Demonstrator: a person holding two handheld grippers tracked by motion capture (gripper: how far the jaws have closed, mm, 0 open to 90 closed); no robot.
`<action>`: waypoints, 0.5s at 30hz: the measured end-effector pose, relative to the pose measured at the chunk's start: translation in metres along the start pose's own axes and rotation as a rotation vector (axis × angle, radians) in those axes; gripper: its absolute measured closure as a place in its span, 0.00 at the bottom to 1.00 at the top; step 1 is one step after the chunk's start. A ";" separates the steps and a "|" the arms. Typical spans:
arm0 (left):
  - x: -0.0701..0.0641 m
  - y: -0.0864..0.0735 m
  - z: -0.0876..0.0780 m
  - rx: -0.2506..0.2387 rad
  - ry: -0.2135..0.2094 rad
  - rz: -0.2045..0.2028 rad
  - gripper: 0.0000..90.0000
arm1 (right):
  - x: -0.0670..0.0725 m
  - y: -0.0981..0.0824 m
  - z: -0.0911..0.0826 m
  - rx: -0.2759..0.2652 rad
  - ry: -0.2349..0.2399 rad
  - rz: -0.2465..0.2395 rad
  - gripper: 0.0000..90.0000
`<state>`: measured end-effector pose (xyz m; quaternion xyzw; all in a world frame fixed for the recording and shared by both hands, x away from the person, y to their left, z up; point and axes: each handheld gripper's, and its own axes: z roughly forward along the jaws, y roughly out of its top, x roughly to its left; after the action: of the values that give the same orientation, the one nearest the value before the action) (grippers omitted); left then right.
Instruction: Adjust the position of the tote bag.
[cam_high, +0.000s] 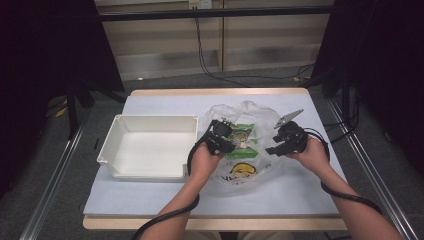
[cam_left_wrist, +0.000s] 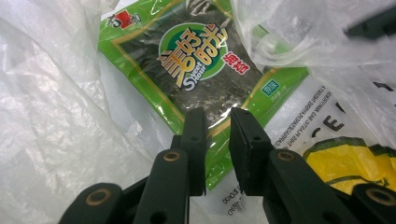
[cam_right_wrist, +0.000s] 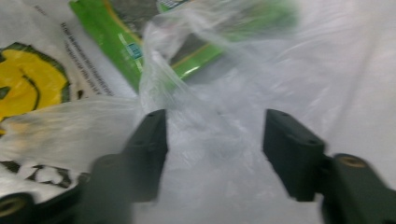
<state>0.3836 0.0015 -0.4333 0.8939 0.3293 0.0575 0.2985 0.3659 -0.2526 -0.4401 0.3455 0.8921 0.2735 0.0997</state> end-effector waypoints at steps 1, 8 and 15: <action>0.000 0.000 0.000 0.001 0.001 0.000 0.85 | 0.002 -0.001 0.002 0.002 0.007 0.007 0.35; -0.002 -0.002 0.003 0.001 -0.007 -0.008 0.85 | 0.011 -0.007 0.022 0.036 0.073 -0.026 0.24; -0.002 -0.005 0.005 0.006 0.002 -0.016 0.85 | 0.022 -0.008 0.034 -0.018 0.080 -0.078 0.50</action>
<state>0.3810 0.0010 -0.4404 0.8922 0.3366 0.0549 0.2962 0.3575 -0.2292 -0.4726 0.2982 0.9058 0.2909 0.0778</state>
